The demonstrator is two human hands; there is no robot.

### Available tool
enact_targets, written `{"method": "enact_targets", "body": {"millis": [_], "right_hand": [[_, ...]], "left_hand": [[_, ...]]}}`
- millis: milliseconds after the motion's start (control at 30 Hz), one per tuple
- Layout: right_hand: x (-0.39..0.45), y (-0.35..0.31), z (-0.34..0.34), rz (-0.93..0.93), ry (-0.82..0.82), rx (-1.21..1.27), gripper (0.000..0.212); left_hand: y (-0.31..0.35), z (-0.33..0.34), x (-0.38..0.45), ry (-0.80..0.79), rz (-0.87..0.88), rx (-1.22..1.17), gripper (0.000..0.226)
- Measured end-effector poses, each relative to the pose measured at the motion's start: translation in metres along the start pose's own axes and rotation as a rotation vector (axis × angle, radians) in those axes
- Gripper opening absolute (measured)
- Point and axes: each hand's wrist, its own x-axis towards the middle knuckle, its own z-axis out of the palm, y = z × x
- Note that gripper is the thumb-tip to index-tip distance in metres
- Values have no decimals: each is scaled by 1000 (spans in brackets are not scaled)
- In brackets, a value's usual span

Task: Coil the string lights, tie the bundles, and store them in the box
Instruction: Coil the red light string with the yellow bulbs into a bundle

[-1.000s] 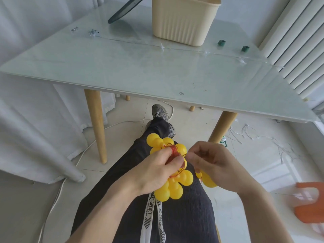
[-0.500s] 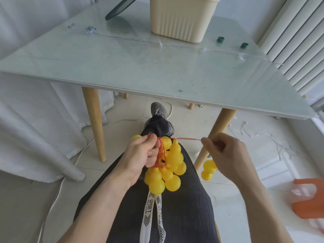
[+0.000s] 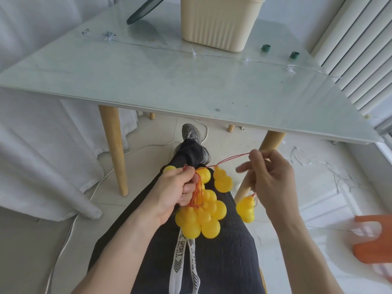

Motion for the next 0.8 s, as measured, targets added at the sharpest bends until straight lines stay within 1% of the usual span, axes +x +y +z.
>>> {"method": "enact_targets", "body": {"millis": [100, 167, 200, 233, 333, 433, 500, 600, 700, 733, 800], "right_hand": [[2, -7, 2, 36, -61, 258, 21], [-1, -8, 6, 23, -72, 323, 20], [-2, -5, 7, 23, -84, 305, 21], [-5, -2, 6, 22, -102, 224, 21], [-17, 9, 3, -24, -207, -230, 17], [-30, 18, 5, -101, -342, -459, 22], [-36, 22, 6, -149, -404, -560, 22], [-38, 20, 4, -221, -410, -625, 23], [-40, 13, 3, -334, -475, -693, 21], [-40, 11, 4, -381, -493, -718, 20], [-42, 8, 5, -441, -503, -741, 21]], "left_hand": [[-1, 8, -4, -46, -24, 90, 39], [-1, 9, -5, -26, -32, 78, 39], [-1, 8, -4, -6, -33, 53, 39], [-1, 8, -3, 15, -32, 8, 38], [0, 6, -1, 63, -43, -195, 34], [2, 6, 0, 87, -70, -346, 34], [2, 6, 0, 72, -92, -424, 36], [4, 9, -4, 36, -74, -509, 37], [7, 15, -9, -74, -18, -615, 37], [8, 18, -10, -116, 1, -622, 34], [10, 25, -14, -162, 31, -555, 27]]}}
